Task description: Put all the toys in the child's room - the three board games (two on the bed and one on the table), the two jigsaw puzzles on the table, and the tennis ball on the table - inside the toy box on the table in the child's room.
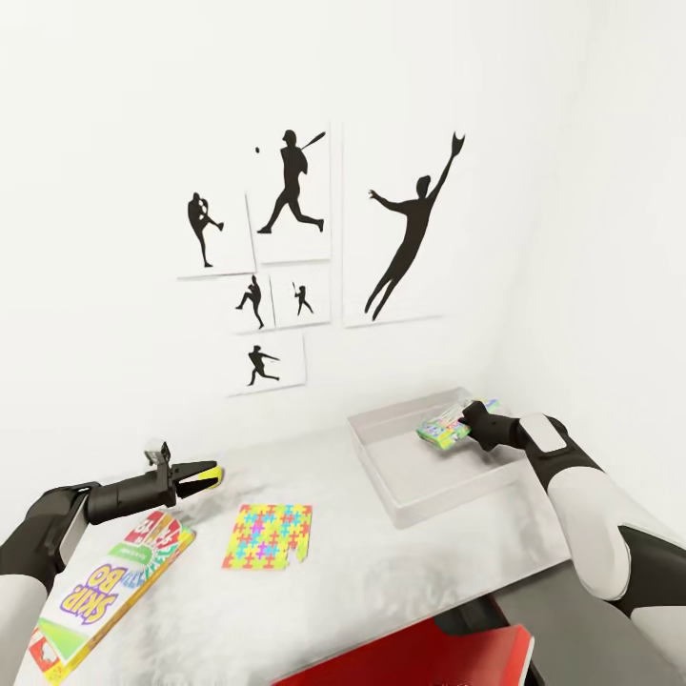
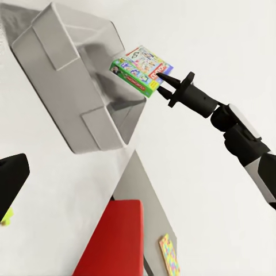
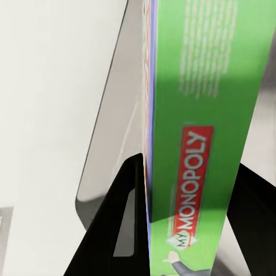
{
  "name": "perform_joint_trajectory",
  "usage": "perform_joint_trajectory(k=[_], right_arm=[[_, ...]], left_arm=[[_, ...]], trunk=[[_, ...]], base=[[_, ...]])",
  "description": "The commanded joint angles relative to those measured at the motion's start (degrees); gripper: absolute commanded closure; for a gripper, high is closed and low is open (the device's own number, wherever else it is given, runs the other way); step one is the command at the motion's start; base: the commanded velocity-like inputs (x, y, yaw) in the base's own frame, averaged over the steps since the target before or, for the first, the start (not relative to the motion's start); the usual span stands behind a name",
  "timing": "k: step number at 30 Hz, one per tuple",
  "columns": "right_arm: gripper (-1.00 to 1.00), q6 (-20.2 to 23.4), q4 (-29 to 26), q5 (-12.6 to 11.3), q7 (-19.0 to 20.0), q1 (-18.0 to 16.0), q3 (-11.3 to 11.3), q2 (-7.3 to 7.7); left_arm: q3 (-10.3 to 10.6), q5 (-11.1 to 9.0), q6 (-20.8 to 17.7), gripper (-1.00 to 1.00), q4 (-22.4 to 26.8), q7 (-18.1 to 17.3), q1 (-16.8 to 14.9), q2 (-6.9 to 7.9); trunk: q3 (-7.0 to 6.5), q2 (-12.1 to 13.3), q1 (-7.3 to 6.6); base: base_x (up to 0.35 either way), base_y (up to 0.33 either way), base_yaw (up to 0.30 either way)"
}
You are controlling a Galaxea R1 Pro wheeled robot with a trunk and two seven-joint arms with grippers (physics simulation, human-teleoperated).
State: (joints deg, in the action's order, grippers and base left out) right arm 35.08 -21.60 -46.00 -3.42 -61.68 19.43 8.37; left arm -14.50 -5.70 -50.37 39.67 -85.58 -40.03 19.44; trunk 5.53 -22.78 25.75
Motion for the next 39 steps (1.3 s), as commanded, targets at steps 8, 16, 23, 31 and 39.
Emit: perform_joint_trajectory(k=[8, 16, 23, 31, 39], right_arm=[[1.00, 0.25, -0.29, -0.42, -0.36, -0.12, 0.34, -0.02], [1.00, 0.25, -0.53, -0.41, -0.36, -0.29, 0.35, 0.62], [1.00, 0.26, -0.63, -0.41, -0.36, -0.67, 0.35, 1.63], [1.00, 0.13, -0.63, -0.41, -0.36, -0.81, 0.35, 1.52], [1.00, -0.70, -0.63, -0.47, -0.36, -1.03, 0.35, 1.44]], left_arm=[[-0.02, -0.02, -0.60, -1.00, -0.01, -0.20, -0.05, 0.06], [-0.07, -0.02, -0.60, -1.00, 0.04, -0.20, -0.05, 0.07], [-0.02, -0.02, -0.60, -1.00, 0.00, -0.20, -0.05, 0.00], [-0.06, 0.02, -0.60, -1.00, 0.02, -0.20, -0.05, 0.02], [-0.08, 0.03, -0.60, -1.00, 0.02, -0.20, -0.05, 0.11]], trunk=[[0.89, -0.14, 0.03], [1.64, -0.14, 0.03], [2.30, -0.14, 0.03], [3.05, -0.14, 0.03], [3.81, -0.14, 0.03]], base=[[0.000, 0.000, 0.000], [0.000, 0.000, 0.000], [0.000, 0.000, 0.000], [0.000, 0.000, 0.000], [0.000, 0.000, 0.000]])
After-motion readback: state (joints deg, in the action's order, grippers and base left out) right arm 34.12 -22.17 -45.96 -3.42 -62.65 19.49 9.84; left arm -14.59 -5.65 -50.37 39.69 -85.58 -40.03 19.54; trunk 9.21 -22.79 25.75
